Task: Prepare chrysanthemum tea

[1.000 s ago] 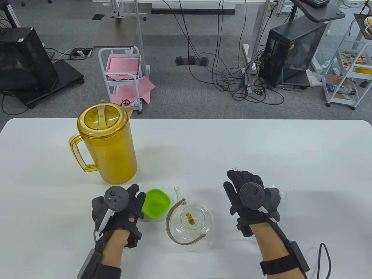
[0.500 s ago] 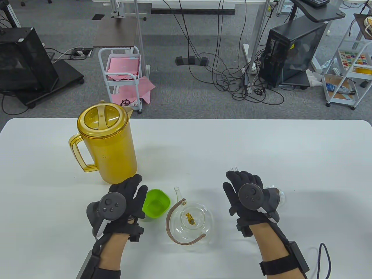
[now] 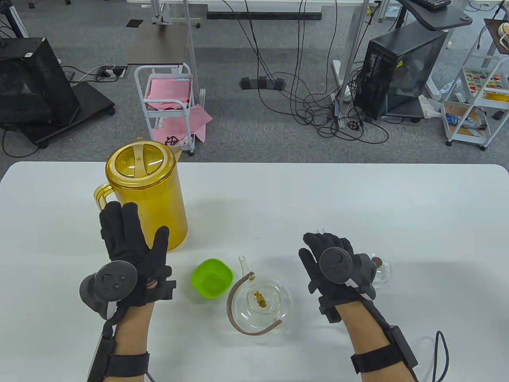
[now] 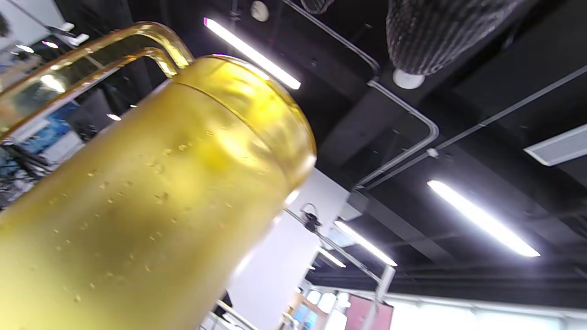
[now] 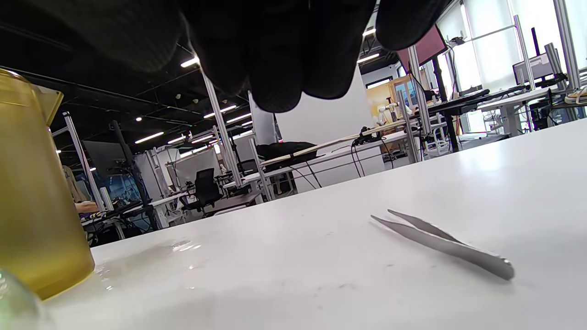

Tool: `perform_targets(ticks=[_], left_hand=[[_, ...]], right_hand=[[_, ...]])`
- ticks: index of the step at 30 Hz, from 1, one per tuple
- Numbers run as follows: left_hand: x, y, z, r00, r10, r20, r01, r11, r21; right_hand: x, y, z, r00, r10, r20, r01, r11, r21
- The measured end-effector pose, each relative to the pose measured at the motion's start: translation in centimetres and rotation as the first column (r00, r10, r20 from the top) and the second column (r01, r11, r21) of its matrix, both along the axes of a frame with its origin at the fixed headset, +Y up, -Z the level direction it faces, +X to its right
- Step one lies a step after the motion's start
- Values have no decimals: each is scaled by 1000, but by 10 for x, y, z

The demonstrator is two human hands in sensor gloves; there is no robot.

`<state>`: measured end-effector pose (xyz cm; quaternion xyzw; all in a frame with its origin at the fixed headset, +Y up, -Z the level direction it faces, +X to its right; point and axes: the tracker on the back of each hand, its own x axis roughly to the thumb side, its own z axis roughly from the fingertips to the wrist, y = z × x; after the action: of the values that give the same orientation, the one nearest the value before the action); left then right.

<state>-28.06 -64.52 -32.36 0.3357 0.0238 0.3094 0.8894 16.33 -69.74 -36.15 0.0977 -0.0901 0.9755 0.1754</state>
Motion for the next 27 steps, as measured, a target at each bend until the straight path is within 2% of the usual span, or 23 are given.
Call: perform_targets(ticks=[4,7,10,11,15,17,19,21,24,27], left_hand=[[-21,2,-18,988,131,-77,-134,990,-35],[-33,2,-31,967,234,-97,-240,969,-55],[-37,-2,-43,957,276,-88,-283,955,-91],[-37,-4,-45,953,291,-88,-299,948,-109],[-47,-1,-42,935,329,-128,-330,944,18],[-54,0,-45,913,379,-152,-383,924,0],[-62,-3,-51,881,458,-119,-462,887,-8],[-66,-12,-60,856,510,-87,-517,852,-87],[-73,-17,-61,850,518,-94,-521,853,-14],[-71,-13,-59,837,540,-87,-544,838,-33]], right_hand=[[-1,-2,-3,1000,9,-3,-9,1000,-18],[0,-1,-3,1000,-6,0,6,1000,-21],[2,0,-2,1000,-19,1,19,1000,-17],[3,0,-2,1000,-21,3,21,1000,-16],[5,-2,-2,1000,-27,11,28,999,-19],[6,-3,-3,1000,-26,12,26,999,-23],[6,-3,-2,1000,-21,12,21,1000,-23],[6,-3,-2,1000,-18,11,18,1000,-22],[6,-3,-2,1000,-19,12,19,1000,-24],[5,-3,-2,1000,-14,9,14,1000,-22]])
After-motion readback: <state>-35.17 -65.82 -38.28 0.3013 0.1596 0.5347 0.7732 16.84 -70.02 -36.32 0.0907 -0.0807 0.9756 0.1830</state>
